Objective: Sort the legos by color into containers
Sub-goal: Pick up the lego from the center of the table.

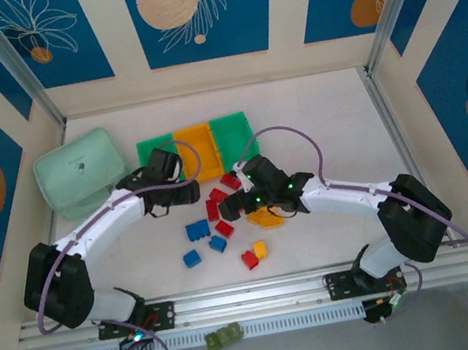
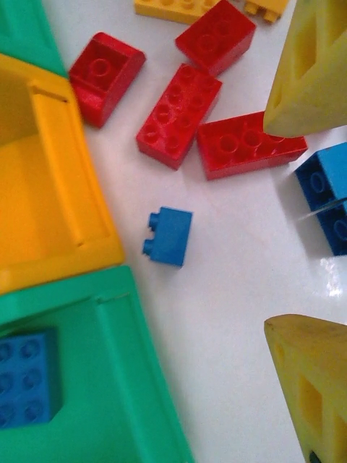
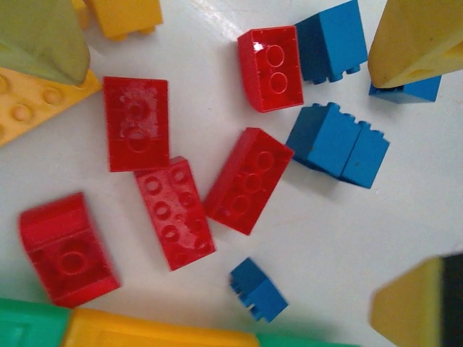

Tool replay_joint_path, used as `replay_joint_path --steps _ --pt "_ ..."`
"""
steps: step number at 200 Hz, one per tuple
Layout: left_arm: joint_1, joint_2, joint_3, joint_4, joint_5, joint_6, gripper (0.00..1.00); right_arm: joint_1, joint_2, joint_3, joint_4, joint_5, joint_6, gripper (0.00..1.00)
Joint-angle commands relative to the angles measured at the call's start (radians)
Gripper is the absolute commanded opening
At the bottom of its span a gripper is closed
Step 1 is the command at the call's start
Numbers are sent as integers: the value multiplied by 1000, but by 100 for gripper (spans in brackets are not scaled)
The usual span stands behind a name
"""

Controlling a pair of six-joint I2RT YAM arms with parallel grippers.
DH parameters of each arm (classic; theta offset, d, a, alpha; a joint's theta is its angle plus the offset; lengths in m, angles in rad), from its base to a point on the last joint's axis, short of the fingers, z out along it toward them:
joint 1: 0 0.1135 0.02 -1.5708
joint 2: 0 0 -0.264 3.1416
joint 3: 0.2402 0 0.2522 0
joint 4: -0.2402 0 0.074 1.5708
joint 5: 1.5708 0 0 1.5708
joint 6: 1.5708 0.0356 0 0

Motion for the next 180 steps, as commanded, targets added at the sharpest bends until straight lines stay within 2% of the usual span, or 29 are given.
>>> replay_joint_path --steps 1,53,105,139,180 --pt "-23 16 -26 63 28 -23 67 12 20 -22 98 -60 -60 99" --pt "-27 165 13 129 -51 38 69 14 9 -67 194 -7 -93 99" --pt "-27 297 85 126 -86 51 69 14 -8 -75 194 -3 -93 99" --pt "-27 351 121 124 -118 58 64 14 -7 -73 185 3 -92 99" --pt "-27 379 122 130 -107 55 54 14 -15 -70 174 -1 -94 99"
